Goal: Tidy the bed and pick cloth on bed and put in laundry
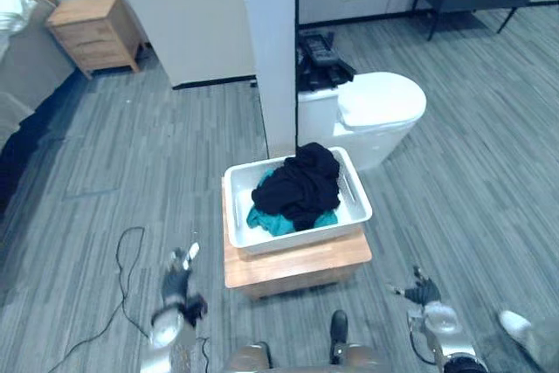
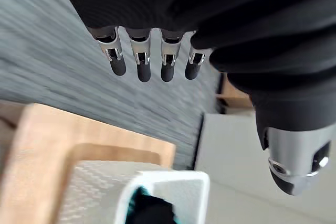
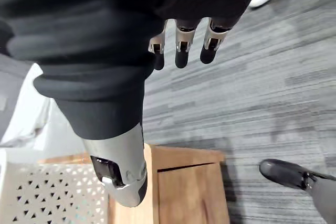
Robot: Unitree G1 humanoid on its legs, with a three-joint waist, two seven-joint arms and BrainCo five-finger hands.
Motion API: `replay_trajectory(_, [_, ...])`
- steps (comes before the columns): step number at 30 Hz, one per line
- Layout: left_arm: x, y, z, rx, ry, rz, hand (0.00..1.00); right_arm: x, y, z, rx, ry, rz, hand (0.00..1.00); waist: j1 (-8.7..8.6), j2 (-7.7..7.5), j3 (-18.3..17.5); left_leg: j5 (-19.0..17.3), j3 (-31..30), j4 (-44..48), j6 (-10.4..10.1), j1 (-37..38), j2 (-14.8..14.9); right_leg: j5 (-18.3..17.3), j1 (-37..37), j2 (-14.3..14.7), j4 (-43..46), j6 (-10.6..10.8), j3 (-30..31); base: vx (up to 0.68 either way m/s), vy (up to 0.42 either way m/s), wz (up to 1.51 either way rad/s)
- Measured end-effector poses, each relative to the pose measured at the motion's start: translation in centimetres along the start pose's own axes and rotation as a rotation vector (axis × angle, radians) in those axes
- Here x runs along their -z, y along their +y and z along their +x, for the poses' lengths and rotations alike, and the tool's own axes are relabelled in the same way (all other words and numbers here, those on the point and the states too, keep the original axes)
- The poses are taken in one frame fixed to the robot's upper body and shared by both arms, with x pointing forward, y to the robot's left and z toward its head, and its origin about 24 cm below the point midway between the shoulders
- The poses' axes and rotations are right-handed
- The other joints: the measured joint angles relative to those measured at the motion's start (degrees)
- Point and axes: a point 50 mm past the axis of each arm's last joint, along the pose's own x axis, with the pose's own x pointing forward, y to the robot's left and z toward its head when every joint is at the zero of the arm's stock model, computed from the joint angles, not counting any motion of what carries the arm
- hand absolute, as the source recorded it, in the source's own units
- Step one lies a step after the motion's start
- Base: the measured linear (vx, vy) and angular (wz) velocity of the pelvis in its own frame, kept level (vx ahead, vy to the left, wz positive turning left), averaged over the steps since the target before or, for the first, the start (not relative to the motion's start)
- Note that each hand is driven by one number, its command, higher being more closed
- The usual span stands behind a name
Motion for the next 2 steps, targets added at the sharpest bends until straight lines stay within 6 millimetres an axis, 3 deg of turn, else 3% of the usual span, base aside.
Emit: replay_trajectory(2, [1.35,0.38,-0.20,0.000,0.053,0.007,0.00,0.77,-0.05,-0.15,0.023,0.028,0.025,0.00,0.00,-0.11,-0.7,0.0,-0.3,-0.4,0.0,0.1,-0.1,0.0,0.1,0.0,0.0,-0.1,-0.4,0.03,0.018,0.07])
